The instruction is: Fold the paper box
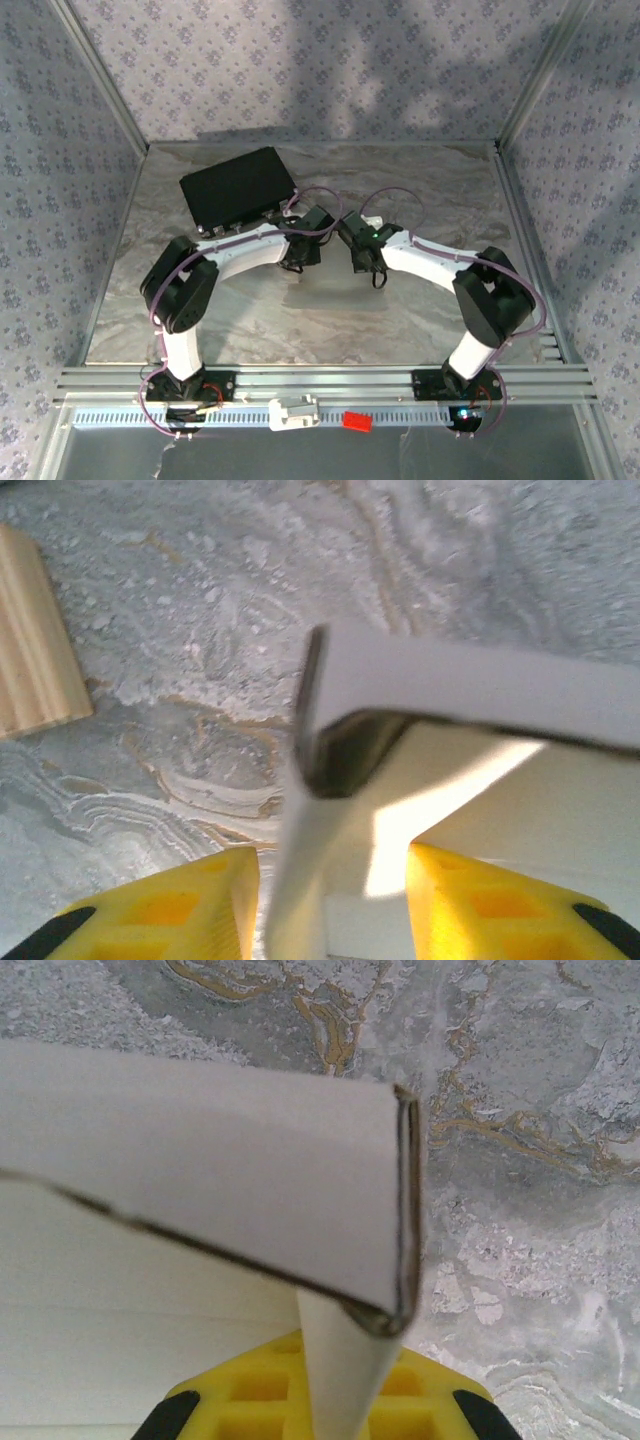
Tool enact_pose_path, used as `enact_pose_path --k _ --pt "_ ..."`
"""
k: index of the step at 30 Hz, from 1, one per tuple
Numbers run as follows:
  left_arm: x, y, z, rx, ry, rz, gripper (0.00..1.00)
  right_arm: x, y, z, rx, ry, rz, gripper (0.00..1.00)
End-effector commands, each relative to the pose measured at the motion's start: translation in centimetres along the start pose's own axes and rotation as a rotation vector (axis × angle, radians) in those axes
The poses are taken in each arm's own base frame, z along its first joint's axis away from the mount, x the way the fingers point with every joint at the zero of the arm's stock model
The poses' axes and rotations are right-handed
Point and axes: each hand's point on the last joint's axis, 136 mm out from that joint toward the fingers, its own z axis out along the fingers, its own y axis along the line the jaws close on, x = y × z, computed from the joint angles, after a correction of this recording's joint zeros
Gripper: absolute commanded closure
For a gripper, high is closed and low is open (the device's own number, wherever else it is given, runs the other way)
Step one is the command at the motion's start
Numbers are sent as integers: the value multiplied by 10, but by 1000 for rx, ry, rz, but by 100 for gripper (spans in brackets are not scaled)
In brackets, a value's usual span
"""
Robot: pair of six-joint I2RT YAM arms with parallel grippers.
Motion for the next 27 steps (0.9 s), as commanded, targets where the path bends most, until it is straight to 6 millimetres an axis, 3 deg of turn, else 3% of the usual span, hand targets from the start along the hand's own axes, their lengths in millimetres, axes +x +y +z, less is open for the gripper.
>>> enact_pose_path --k 1,8,17,21,27 --pt "-27 -22 -33 140 -73 -18 53 15 -9 7 57 80 -23 100" --pt "-57 -25 -69 243 -112 -81 52 24 -26 19 113 200 57 100" --pt "-104 30 -100 232 -184 -226 54 40 -48 23 247 500 285 100" --pt "-109 49 -104 208 -139 -258 56 51 -53 19 323 610 495 100" --pt "-99 71 -113 186 -115 -283 56 68 -39 23 322 767 858 100"
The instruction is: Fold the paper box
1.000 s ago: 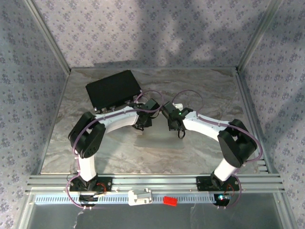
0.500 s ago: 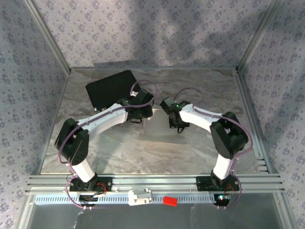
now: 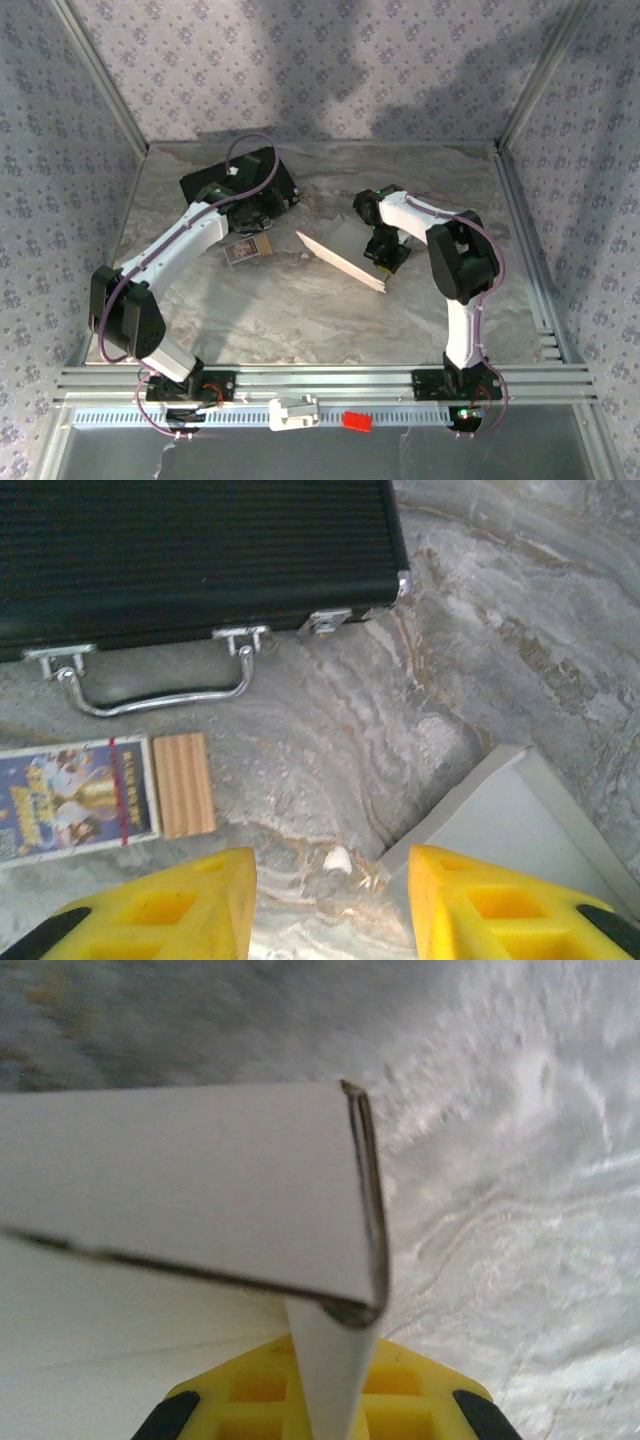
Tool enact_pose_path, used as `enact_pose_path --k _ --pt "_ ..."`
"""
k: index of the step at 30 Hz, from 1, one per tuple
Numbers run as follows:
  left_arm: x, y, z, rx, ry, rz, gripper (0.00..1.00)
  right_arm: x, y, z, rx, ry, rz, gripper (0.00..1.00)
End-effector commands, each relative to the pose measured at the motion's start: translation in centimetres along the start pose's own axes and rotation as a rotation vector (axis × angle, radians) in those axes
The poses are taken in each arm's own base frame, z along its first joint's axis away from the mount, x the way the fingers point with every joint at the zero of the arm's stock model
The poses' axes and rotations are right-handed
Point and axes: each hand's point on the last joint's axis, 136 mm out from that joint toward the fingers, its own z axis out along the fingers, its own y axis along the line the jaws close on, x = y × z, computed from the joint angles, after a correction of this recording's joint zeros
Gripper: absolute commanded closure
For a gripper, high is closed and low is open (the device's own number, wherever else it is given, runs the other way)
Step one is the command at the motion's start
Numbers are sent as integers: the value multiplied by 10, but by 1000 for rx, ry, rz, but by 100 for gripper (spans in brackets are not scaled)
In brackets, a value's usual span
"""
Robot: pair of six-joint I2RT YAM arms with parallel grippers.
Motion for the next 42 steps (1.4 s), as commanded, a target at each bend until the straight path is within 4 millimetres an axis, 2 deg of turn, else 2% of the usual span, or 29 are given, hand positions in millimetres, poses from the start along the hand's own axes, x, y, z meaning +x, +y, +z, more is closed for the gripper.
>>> enact_pose_path --k 1,5,9,14,16,19,21,24,29,37,40,42 --pt "6 9 -19 5 26 -4 56 25 -15 18 95 187 263 100" --pt "13 15 -20 4 41 -10 57 35 -10 24 108 296 398 100" --pt "18 14 -21 17 49 -3 57 39 -6 33 66 334 515 100" --pt "29 12 -15 40 76 13 57 37 -5 33 26 325 549 100" --pt "37 10 -12 50 98 24 57 36 -5 31 -2 313 553 88" --pt "43 -1 -5 95 114 34 57 35 -6 22 -47 289 557 61" --pt "49 -5 0 99 130 43 57 33 -7 13 -85 271 557 49" --pt "57 -11 7 112 154 50 57 29 -10 -4 -132 239 553 39" --pt "66 -24 15 137 174 67 58 13 -20 -31 -201 141 526 32" --pt "71 -34 21 147 186 65 59 -6 -19 -45 -299 84 456 34" --pt "72 -27 21 125 188 51 59 -34 -12 -81 -381 -94 316 33" --pt "73 -21 17 123 188 36 59 -54 6 -126 -505 -284 81 33"
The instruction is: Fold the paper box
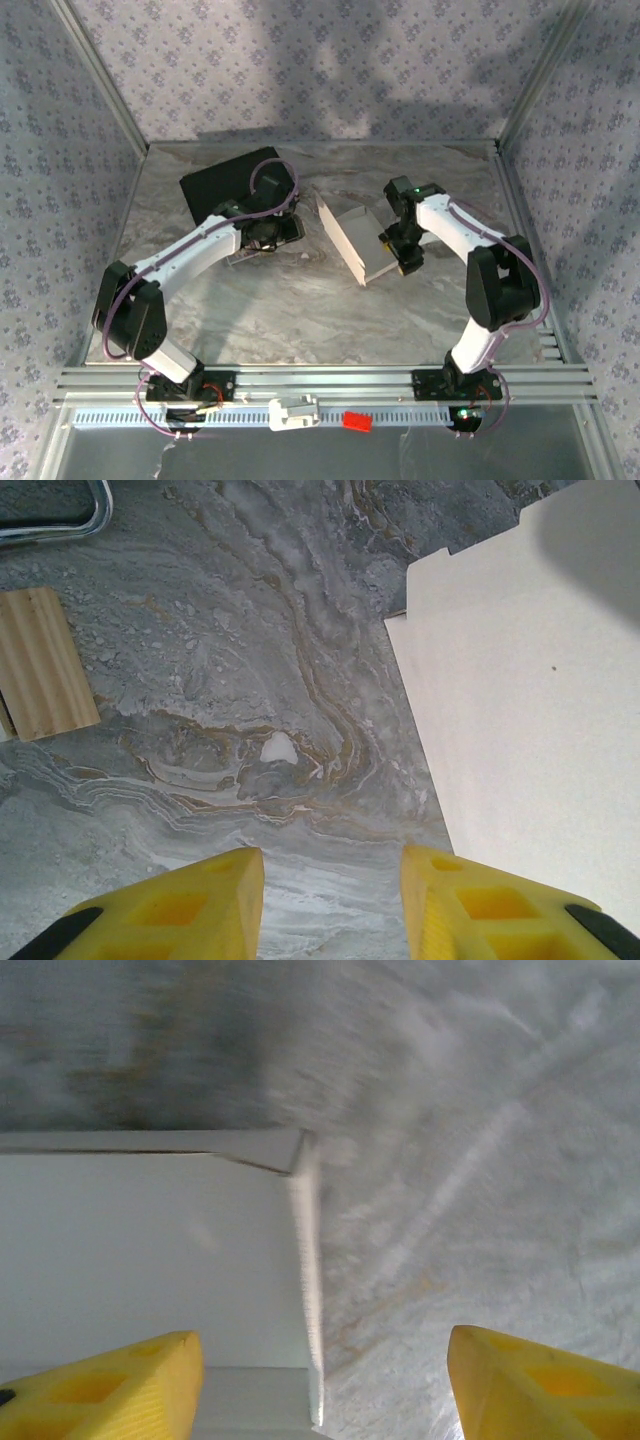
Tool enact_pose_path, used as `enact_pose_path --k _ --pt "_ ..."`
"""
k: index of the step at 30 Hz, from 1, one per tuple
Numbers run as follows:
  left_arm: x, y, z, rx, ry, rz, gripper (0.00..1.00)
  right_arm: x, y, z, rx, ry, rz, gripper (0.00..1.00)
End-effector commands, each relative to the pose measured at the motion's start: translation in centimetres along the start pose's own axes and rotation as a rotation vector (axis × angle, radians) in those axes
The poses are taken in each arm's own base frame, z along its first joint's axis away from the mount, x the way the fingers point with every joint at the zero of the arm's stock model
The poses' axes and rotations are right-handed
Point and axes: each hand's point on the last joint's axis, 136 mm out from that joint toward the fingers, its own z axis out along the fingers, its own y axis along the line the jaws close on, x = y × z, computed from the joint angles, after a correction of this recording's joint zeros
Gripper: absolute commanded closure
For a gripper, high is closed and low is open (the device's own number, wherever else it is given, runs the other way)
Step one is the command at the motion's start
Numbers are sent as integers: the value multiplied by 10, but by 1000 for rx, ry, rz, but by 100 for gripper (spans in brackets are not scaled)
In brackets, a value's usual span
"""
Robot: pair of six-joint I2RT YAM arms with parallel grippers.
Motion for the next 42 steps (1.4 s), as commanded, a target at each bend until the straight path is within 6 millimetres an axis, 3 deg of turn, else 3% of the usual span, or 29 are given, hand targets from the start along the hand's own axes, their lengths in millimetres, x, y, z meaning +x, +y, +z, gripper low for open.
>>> enact_pose_path --k 1,4,6,10,14,20,24,27,30,35,39,42 --pt "0 2 -11 17 -13 -27 60 -22 59 -71 -257 -238 -411 33" --pt "-4 -1 -34 74 -67 16 60 8 98 -114 -436 -268 -779 28" --pt "-8 -5 -52 132 -120 52 60 37 105 -127 -461 -205 -976 28" --pt "-12 -16 -88 297 -222 102 61 82 105 -132 -448 -121 -1186 28" --pt "-10 -22 -112 449 -249 118 61 104 113 -128 -443 -85 -1239 31" --pt "-9 3 -126 433 -250 116 60 117 113 -102 -290 -42 -1272 37" --pt "-10 8 -133 445 -261 92 60 123 119 -91 -260 -8 -1270 42" --pt "-7 9 -132 447 -250 84 60 123 123 -88 -255 -11 -1214 56" --pt "-6 10 -132 445 -247 78 60 119 123 -85 -237 -20 -1133 77" --pt "-5 14 -133 428 -248 77 60 103 134 -92 -258 -89 -894 99" --pt "-4 11 -135 437 -235 85 60 87 142 -105 -298 -149 -628 100" --pt "-2 10 -135 440 -219 93 60 66 133 -117 -280 -246 -362 100"
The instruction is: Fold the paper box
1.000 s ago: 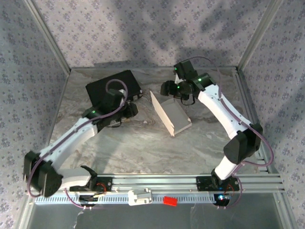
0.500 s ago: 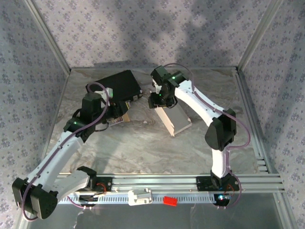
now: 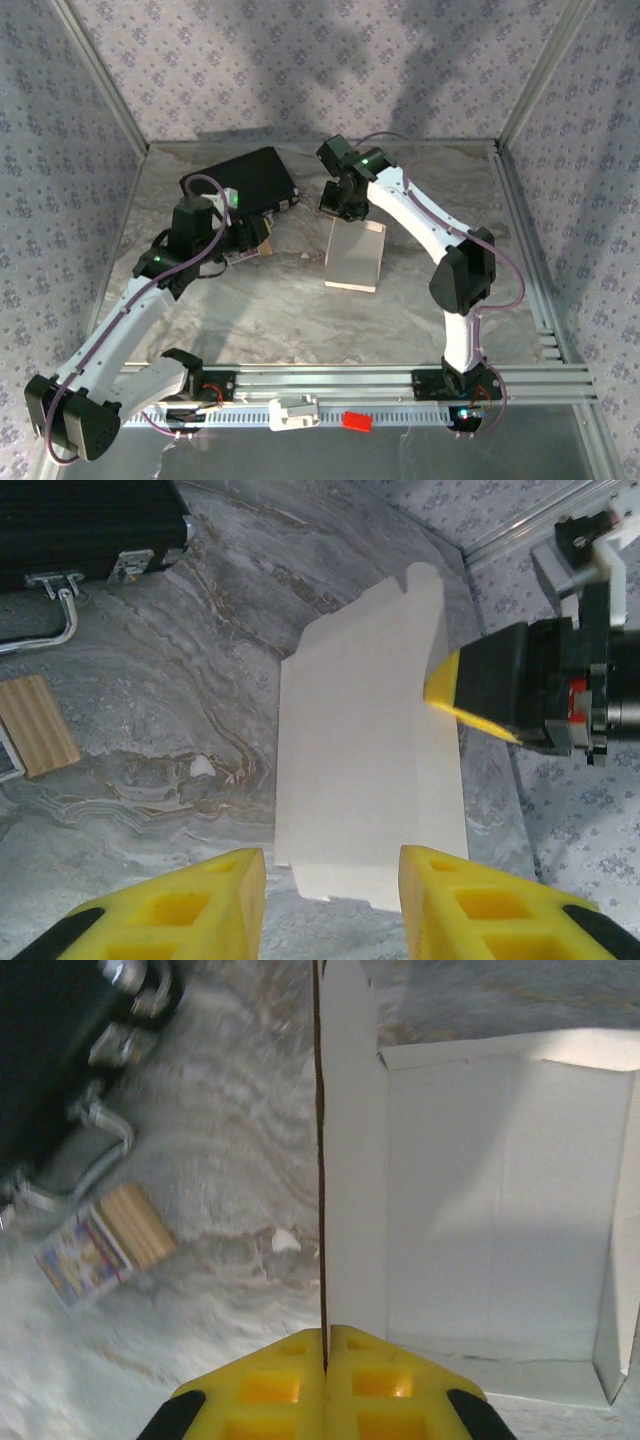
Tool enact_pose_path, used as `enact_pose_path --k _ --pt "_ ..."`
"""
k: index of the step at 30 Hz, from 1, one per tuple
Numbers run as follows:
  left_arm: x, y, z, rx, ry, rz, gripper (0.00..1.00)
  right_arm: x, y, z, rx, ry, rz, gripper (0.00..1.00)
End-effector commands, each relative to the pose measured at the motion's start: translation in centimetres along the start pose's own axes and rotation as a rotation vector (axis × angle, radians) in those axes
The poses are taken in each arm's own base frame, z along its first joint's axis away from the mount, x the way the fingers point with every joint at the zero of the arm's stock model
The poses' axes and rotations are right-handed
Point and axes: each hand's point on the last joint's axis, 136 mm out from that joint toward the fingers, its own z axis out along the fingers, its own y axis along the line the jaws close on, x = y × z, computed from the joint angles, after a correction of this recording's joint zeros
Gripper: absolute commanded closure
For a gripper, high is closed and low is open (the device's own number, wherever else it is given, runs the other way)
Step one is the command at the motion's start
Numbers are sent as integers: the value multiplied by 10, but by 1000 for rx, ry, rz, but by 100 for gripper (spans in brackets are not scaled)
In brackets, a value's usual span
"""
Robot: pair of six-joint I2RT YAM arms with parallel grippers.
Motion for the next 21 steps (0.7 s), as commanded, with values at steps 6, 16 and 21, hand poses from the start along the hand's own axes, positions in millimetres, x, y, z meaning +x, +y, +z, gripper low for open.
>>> enact_pose_path --k 6,16,21 --pt "8 -8 -8 25 53 41 59 -27 -41 -44 99 -312 701 100" --pt "25 -4 -8 41 109 4 59 -34 -40 -12 126 -229 1007 98" --pt "34 0 -2 36 158 19 58 -46 -34 -5 77 -226 964 83"
